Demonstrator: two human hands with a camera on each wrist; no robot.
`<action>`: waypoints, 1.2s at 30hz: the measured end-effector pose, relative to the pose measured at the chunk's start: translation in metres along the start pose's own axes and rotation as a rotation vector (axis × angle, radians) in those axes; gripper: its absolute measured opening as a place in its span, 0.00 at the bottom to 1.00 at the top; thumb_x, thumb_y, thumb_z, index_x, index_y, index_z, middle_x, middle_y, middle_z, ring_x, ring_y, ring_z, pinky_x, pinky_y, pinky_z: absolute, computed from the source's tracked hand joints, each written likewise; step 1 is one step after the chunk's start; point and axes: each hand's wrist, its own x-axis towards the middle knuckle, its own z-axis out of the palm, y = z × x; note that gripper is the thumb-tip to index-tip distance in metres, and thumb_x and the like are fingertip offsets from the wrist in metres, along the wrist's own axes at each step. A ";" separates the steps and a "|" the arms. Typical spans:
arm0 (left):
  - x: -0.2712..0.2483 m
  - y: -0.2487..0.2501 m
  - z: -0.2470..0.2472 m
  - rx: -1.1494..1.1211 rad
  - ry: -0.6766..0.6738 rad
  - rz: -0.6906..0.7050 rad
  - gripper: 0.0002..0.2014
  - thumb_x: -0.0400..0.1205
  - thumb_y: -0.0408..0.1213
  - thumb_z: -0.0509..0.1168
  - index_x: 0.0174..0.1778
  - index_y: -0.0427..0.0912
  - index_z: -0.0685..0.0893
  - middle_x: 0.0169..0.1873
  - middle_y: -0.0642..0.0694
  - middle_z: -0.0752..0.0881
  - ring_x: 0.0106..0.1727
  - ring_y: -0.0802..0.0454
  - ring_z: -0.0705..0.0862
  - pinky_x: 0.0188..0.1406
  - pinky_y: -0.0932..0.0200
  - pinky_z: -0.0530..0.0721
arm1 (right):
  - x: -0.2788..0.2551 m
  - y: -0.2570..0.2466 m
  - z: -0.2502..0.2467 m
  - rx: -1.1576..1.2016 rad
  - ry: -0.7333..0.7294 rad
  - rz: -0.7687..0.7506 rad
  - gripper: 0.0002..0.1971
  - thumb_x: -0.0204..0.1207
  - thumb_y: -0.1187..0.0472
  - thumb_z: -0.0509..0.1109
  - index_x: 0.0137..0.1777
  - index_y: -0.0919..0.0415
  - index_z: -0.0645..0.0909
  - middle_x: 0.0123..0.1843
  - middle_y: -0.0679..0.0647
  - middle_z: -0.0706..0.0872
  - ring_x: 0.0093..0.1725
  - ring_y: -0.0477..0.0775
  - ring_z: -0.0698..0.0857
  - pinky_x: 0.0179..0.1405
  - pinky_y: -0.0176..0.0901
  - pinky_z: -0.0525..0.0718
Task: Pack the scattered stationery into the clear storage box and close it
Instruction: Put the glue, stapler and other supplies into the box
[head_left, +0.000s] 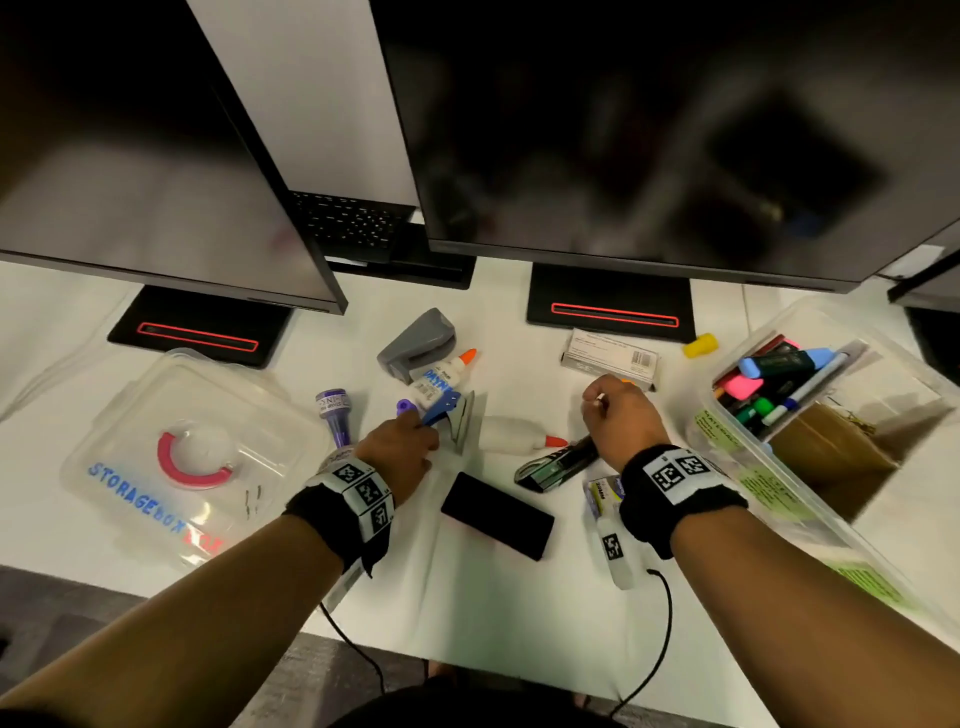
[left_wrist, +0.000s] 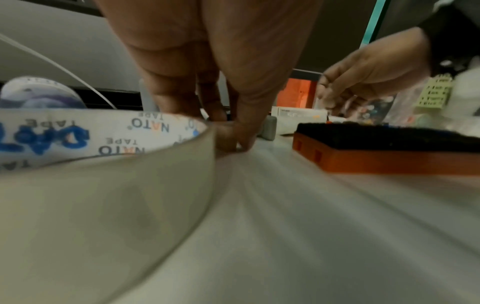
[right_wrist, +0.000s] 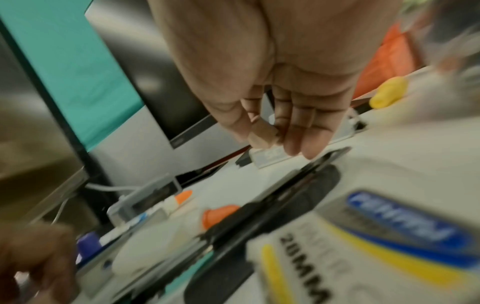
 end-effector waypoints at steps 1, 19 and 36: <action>0.000 0.000 0.000 0.000 -0.013 0.002 0.15 0.83 0.40 0.58 0.65 0.49 0.77 0.70 0.49 0.72 0.66 0.45 0.77 0.66 0.54 0.78 | -0.003 0.007 -0.005 0.043 0.038 0.054 0.08 0.78 0.66 0.63 0.54 0.63 0.80 0.44 0.60 0.79 0.42 0.58 0.78 0.46 0.39 0.75; 0.009 -0.004 -0.030 -0.006 0.094 -0.255 0.16 0.85 0.39 0.56 0.67 0.48 0.79 0.66 0.42 0.79 0.64 0.45 0.81 0.61 0.56 0.80 | -0.078 0.069 -0.011 0.020 0.171 0.223 0.13 0.78 0.70 0.63 0.60 0.67 0.82 0.65 0.62 0.77 0.65 0.61 0.78 0.68 0.41 0.71; -0.019 0.136 -0.110 -0.284 0.463 0.356 0.13 0.79 0.31 0.63 0.55 0.45 0.88 0.58 0.50 0.86 0.59 0.50 0.84 0.63 0.62 0.77 | -0.095 0.052 -0.048 -0.114 -0.057 0.109 0.18 0.76 0.72 0.60 0.62 0.60 0.82 0.61 0.61 0.81 0.58 0.62 0.82 0.58 0.39 0.77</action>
